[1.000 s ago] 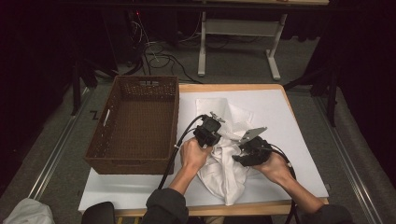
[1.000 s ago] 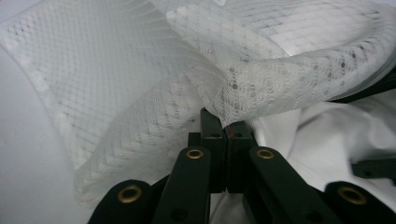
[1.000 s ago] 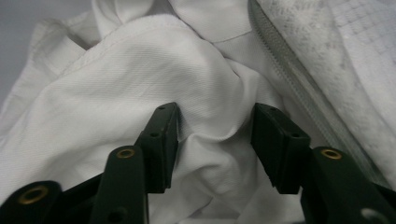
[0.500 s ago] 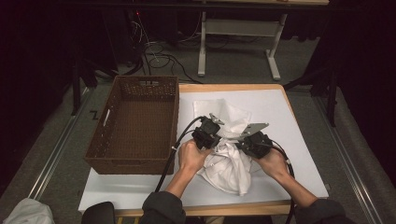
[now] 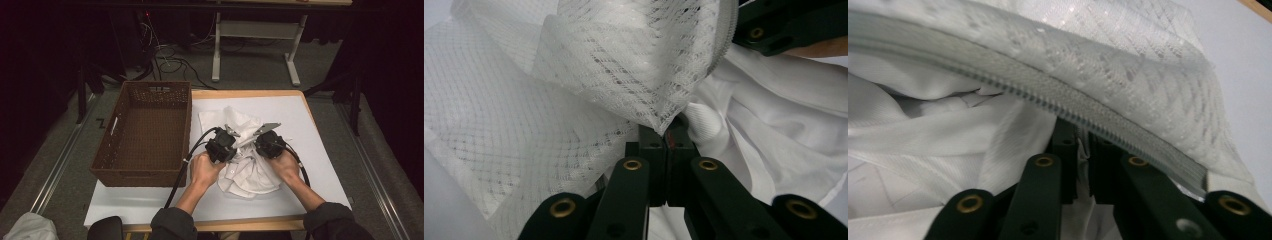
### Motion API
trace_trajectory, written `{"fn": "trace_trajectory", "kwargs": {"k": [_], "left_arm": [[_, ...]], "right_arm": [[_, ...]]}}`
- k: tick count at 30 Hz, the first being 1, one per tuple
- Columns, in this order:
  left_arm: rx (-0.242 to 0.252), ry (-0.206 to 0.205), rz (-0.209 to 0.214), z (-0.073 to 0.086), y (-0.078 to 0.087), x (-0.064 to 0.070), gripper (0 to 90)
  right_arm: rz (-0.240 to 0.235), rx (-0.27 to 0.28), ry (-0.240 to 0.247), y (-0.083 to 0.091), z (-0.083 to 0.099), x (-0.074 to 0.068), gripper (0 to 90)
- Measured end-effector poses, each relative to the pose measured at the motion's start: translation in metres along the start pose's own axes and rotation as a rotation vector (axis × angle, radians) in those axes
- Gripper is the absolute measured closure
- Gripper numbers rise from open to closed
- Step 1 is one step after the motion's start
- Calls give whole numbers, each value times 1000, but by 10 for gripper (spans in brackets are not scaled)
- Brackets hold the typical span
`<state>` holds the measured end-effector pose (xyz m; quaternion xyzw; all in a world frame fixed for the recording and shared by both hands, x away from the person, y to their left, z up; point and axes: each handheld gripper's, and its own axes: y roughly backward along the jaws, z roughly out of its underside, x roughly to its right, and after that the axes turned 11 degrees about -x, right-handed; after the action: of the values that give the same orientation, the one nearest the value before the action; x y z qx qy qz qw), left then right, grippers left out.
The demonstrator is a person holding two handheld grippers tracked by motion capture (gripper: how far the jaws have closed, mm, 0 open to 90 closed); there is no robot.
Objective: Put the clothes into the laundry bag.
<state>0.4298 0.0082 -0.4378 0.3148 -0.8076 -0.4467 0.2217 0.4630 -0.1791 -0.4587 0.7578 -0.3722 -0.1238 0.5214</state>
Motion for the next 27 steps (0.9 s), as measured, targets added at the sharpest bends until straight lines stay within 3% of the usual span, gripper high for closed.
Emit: {"fn": "trace_trajectory", "kwargs": {"k": [4,9,12,15,20,23,27], "left_arm": [[-3,1,-6,-1,-4,0,889],[-18,3,-23,-4,-10,2,889],[-25,6,-22,-5,-12,2,889],[-28,4,-23,-5,-11,2,889],[-24,0,-16,-5,-10,3,888],[-20,-4,-23,-4,-6,3,888],[-9,3,-13,-3,-1,2,889]], "right_arm": [[-38,46,-15,17,9,3,719],[-116,79,16,40,21,1,650],[-134,89,38,47,25,-5,629],[-147,67,66,46,26,-11,603],[-133,22,115,25,20,-25,553],[-122,9,107,14,14,-27,581],[-82,-4,126,10,7,-26,788]]}}
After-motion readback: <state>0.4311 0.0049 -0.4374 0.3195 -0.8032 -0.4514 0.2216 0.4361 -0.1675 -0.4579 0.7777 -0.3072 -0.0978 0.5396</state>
